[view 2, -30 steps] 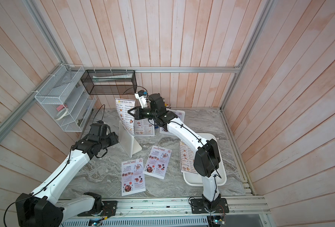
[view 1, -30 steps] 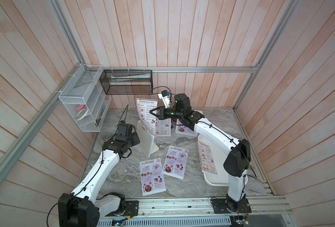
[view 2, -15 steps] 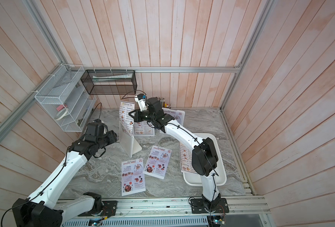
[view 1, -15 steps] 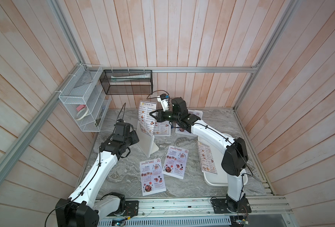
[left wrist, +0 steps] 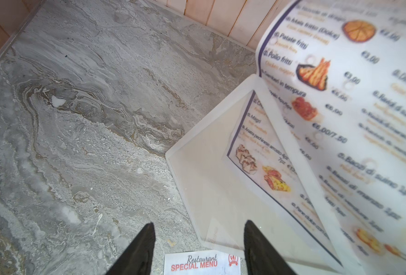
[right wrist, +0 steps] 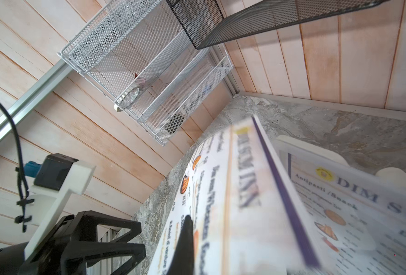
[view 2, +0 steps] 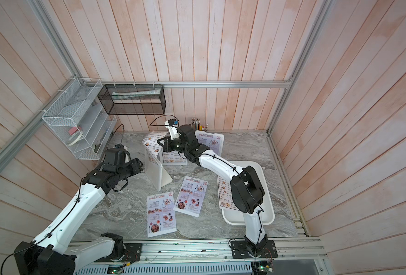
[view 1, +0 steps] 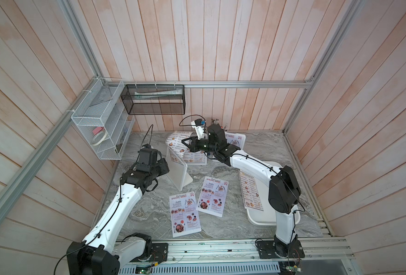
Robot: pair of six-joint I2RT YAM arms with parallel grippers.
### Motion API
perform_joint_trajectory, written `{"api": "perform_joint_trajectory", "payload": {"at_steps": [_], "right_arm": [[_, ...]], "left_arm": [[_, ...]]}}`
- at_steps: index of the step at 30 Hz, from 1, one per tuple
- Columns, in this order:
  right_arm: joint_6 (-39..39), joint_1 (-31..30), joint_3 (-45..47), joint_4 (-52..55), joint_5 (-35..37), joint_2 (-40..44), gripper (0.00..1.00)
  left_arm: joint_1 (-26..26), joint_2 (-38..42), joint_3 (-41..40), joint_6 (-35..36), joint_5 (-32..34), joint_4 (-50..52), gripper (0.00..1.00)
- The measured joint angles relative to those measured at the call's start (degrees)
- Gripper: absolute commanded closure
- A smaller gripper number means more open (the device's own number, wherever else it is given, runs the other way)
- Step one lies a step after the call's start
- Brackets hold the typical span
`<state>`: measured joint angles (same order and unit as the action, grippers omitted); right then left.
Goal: Replace the menus in the menu holders
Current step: Insert the menu into the menu holder.
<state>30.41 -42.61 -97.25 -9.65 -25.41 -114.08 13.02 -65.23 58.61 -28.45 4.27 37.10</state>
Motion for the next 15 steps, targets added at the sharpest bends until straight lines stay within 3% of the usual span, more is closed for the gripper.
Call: {"api": "perform_joint_trajectory", "payload": {"at_steps": [15], "right_arm": [[-1.0,-0.1,6.4,-8.6,1.0,3.0,1.00]], "left_arm": [[0.0,0.0,0.0,0.0,-1.0,0.0,0.38]]}}
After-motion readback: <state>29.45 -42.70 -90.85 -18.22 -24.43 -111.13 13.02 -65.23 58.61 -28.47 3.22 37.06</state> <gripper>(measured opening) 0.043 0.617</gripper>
